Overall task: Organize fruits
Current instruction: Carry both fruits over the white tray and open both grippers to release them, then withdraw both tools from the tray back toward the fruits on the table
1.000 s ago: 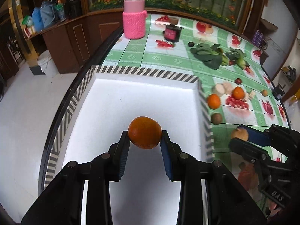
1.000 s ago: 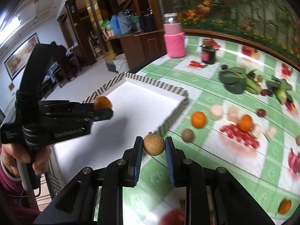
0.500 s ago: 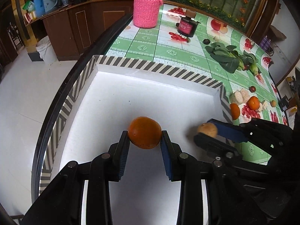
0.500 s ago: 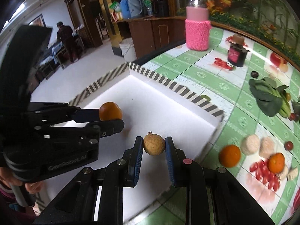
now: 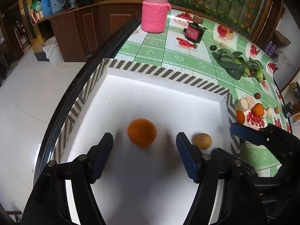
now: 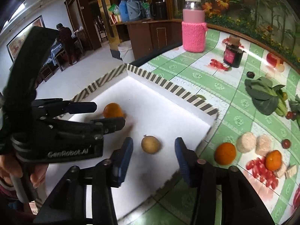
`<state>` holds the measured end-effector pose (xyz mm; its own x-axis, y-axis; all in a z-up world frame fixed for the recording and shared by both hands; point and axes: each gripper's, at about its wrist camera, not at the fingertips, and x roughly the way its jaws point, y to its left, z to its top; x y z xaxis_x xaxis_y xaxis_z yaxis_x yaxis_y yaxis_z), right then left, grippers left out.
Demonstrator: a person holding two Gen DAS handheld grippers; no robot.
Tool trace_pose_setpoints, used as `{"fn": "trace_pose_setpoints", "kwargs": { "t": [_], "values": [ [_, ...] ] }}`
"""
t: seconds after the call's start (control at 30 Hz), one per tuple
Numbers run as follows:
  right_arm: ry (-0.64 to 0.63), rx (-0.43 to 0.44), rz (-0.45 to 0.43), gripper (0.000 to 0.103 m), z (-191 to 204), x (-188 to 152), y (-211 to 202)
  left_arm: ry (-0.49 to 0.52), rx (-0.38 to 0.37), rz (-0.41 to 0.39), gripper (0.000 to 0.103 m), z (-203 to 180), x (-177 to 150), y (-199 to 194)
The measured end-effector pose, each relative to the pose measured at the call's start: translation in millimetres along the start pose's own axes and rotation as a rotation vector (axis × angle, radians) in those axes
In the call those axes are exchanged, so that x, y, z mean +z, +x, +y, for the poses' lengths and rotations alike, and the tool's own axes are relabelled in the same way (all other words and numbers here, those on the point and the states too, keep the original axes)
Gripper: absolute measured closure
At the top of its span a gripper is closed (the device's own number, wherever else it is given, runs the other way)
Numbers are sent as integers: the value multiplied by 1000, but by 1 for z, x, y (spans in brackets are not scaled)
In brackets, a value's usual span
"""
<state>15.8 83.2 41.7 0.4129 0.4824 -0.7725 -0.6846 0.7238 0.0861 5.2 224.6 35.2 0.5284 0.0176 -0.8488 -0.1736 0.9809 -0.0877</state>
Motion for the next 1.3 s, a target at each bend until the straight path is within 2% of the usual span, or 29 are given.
{"fn": "trace_pose_setpoints", "kwargs": {
  "t": [0.07, 0.17, 0.4, 0.8, 1.07, 1.3],
  "values": [
    [5, -11, -19, 49, 0, -3, -12, 1, -7, -9, 34, -4, -1, -6],
    [32, -20, -55, 37, -4, -11, -32, 14, -6, -36, 34, -13, -5, -18],
    [102, -67, -103, 31, -25, -40, -73, 47, -53, -86, 31, -46, -16, -43],
    [259, -207, -91, 27, -90, -122, -129, 137, -136, -46, 31, -110, -38, -50],
    [391, -282, -83, 27, -143, -175, -161, 200, -151, -14, 31, -151, -46, -42],
    [486, -325, -74, 27, -179, -204, -175, 238, -194, 24, 31, -176, -54, -29]
  ]
}}
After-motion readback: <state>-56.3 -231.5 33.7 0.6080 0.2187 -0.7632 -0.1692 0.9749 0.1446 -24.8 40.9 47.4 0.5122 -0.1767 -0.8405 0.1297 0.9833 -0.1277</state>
